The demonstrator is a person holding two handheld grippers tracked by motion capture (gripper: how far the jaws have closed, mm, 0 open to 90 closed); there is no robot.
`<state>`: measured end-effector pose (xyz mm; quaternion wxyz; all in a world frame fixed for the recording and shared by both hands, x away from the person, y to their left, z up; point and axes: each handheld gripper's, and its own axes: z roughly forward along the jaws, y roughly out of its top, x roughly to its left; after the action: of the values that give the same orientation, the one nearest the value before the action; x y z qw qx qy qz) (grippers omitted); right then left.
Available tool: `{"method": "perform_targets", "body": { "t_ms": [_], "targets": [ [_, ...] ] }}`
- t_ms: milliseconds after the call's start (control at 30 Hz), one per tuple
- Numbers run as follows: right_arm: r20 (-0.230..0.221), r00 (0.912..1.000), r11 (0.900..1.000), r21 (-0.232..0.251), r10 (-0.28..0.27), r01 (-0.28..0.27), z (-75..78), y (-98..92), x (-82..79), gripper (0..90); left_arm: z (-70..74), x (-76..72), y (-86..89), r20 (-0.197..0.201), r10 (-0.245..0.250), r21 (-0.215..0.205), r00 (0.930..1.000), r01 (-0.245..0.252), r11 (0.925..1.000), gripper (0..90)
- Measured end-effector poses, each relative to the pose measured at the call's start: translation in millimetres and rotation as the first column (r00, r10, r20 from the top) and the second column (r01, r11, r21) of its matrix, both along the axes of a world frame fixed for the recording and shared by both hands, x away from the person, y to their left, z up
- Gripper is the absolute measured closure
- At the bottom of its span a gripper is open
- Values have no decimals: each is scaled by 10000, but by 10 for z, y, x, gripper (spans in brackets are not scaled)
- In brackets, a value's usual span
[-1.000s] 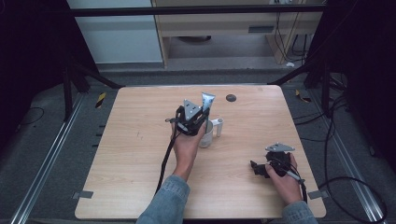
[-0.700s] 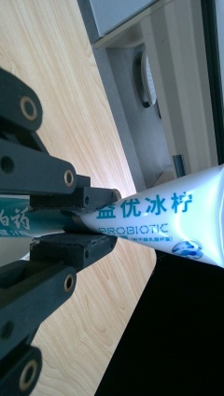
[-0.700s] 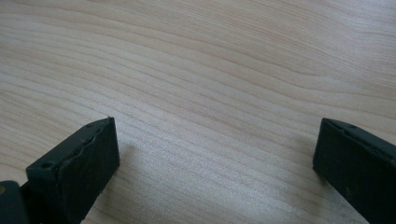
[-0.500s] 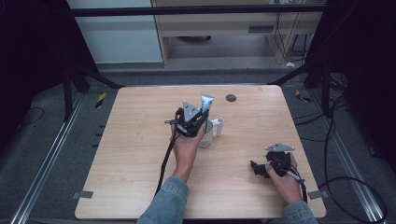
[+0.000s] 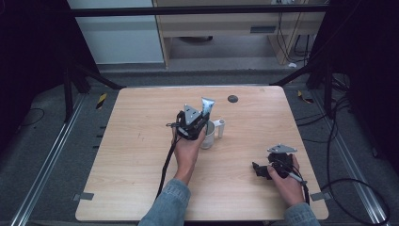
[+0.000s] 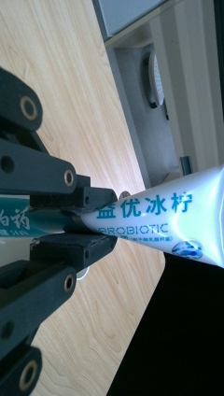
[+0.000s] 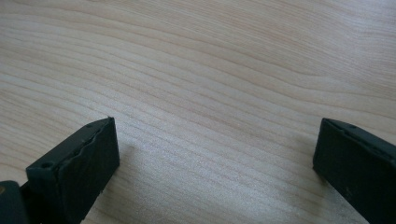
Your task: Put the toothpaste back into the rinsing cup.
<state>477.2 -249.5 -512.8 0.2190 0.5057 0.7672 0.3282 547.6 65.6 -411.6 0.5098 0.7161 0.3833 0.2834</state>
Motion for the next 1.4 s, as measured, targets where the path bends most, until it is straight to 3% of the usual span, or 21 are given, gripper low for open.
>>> {"method": "perform_targets", "body": {
  "t_ms": [1400],
  "targets": [
    [-2, 10000, 10000, 4, -4, 4, 0, 1, 0, 6, -135, 37, 23, -320, 124, 61, 9994, -122, 9999, 779]
  ]
}}
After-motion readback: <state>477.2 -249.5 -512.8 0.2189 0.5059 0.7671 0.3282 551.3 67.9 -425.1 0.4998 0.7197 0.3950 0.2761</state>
